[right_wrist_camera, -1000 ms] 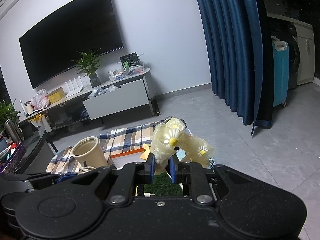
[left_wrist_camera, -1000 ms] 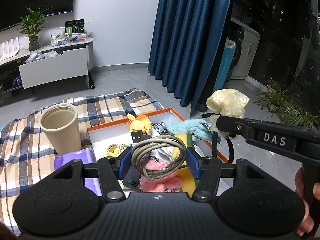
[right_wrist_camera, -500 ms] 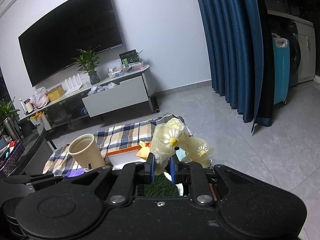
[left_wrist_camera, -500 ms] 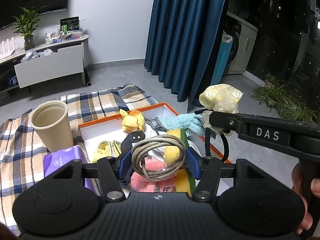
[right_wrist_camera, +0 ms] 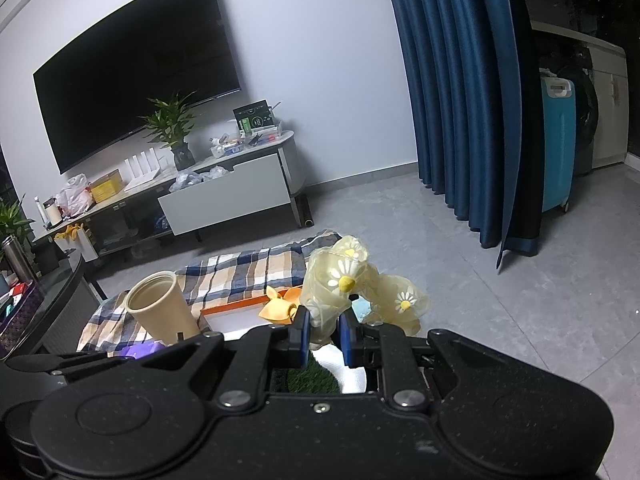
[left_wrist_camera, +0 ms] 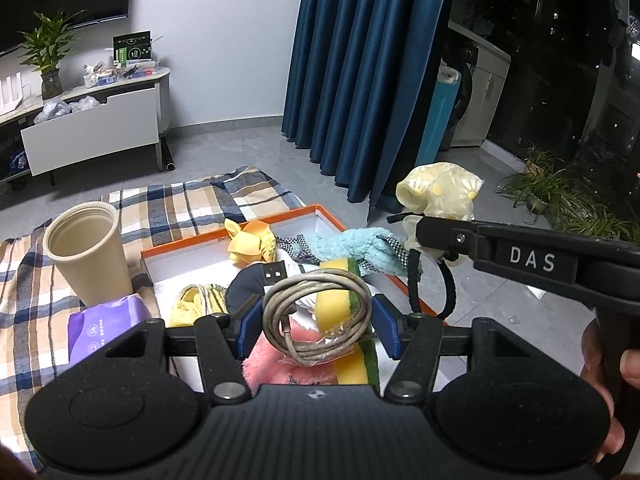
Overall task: Organize soft objects
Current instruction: 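Hold the cable and bag with both grippers above the white box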
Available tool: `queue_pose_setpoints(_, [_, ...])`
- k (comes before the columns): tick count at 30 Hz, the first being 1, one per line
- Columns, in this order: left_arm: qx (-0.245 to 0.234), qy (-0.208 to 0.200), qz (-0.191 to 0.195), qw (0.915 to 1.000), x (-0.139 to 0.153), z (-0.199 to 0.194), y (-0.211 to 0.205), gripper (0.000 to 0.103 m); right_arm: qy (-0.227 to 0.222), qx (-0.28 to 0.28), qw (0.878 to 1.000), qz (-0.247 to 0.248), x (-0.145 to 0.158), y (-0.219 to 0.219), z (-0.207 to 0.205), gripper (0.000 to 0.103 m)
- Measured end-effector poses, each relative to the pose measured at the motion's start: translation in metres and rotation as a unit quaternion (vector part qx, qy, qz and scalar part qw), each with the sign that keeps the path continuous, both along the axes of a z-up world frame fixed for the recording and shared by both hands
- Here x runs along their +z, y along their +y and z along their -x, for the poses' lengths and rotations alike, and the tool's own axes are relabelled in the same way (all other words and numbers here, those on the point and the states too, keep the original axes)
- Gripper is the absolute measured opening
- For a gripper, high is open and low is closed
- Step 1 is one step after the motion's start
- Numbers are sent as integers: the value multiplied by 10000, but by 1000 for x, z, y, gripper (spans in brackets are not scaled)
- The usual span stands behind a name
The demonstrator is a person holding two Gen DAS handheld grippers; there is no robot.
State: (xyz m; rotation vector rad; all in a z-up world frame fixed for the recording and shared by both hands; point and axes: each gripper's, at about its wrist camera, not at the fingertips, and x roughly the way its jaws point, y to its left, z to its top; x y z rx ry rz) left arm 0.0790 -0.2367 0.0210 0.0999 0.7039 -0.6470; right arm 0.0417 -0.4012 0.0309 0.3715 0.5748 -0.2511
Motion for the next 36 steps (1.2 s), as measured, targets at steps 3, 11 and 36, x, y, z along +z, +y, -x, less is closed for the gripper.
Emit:
queue_pose_setpoints(3, [-17,-11,2,10000,0,1,-3,59,1,3,10000,0,0,0,0,20])
queue_pose_setpoints(11, [91,-92,74,9999,5,-3,5,59,-76,7,10000,-7,1,-6,-1,20])
queue_pose_setpoints(36, [-13,-131,226,9997,15,10,8,59,-137,206,9994,228,17,-9,18,20])
